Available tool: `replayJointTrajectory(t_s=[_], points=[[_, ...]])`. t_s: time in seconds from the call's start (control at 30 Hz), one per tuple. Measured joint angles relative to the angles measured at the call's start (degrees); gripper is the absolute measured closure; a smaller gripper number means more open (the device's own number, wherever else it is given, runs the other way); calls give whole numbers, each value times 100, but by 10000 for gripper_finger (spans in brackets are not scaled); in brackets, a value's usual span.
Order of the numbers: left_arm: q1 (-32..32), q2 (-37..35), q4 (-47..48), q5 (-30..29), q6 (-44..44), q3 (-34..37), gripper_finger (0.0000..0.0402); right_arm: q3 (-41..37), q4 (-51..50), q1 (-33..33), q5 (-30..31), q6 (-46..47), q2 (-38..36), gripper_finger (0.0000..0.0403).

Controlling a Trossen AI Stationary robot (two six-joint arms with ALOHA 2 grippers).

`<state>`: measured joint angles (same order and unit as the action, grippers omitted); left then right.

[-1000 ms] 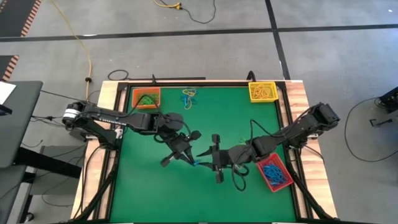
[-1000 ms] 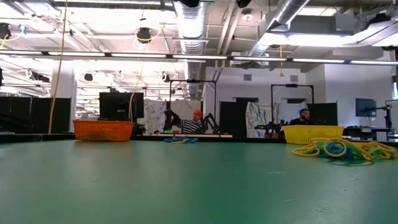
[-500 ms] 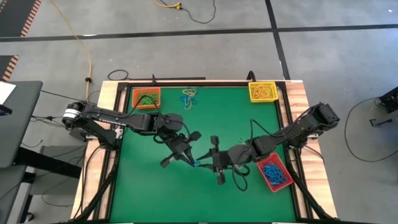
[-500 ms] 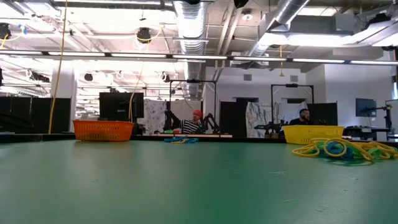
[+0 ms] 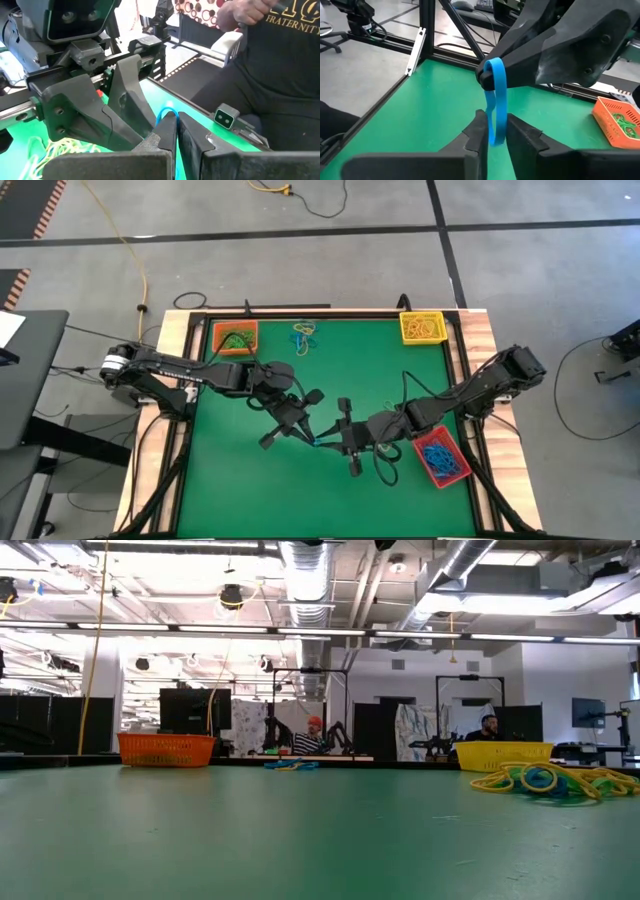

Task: Sort rubber bands into baskets
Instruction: Put the blue rubber band into the red bin

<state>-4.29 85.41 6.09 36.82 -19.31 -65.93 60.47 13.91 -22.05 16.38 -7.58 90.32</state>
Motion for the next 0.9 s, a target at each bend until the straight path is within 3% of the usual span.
replayJointTrajectory(t_s=[0.3, 0.47, 0.67, 0.9], points=[[0, 0, 31, -37, 4, 1, 401, 0, -112, 3, 2, -246, 0, 387], [0, 0, 387, -450, 11, 2, 394, 0, -626, -34, 188, -42, 0, 387], [0, 0, 1029, -1099, -42, 3, 325, 0, -1924, -186, 499, 655, -19, 387], [0, -1, 1078, -1916, 53, 330, 241, 0, -3997, -460, 657, 2138, -330, 388]])
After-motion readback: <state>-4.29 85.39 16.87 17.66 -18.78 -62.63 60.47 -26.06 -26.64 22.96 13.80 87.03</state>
